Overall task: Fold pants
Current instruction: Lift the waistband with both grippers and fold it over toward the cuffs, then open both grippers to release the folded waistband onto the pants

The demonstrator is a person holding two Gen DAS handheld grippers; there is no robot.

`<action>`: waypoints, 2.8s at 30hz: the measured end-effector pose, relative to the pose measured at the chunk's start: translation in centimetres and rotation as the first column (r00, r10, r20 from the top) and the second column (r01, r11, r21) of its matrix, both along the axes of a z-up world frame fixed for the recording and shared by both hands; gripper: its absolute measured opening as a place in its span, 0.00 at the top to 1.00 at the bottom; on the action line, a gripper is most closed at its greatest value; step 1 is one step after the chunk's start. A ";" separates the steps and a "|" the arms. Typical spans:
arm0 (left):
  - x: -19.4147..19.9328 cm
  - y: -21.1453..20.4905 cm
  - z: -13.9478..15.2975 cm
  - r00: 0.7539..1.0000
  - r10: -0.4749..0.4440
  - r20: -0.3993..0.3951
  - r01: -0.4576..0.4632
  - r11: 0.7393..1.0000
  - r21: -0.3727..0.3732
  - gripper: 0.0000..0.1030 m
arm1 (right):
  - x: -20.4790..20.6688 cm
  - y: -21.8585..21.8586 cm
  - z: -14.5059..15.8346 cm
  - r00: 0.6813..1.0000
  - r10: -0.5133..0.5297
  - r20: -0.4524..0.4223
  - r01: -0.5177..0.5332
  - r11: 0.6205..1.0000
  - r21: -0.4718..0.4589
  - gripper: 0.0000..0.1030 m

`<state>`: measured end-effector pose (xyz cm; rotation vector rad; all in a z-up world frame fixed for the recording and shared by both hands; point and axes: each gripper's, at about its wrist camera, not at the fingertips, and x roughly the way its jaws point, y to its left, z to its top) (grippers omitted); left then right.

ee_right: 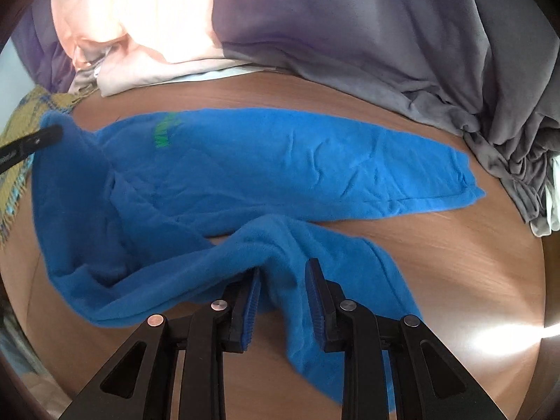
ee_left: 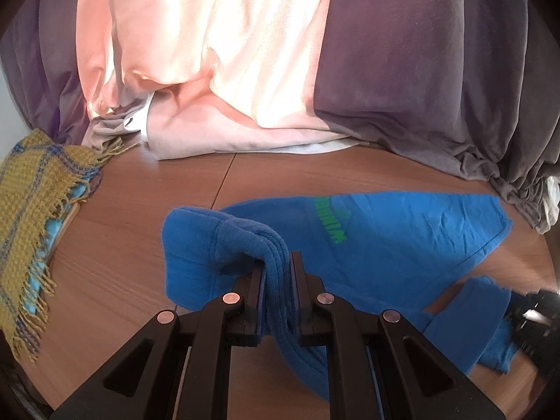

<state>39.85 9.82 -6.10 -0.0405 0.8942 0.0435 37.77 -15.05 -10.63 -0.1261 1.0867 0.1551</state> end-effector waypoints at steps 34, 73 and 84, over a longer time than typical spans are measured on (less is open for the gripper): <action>13.5 -1.3 -4.6 0.994 0.012 -0.112 0.010 0.980 0.199 0.75 | 17.7 -3.8 -1.4 0.989 -0.132 0.061 0.142 0.968 -0.207 0.92; 1.0 -6.5 5.4 0.914 -0.379 0.146 0.381 0.924 0.015 0.11 | 2.9 -1.2 8.8 0.960 -0.131 0.249 0.108 0.989 0.104 0.50; -2.4 -10.3 5.2 0.795 -0.578 0.187 0.592 0.806 -0.027 0.19 | -4.5 -2.7 9.3 0.888 -0.321 0.328 0.279 0.945 0.171 0.50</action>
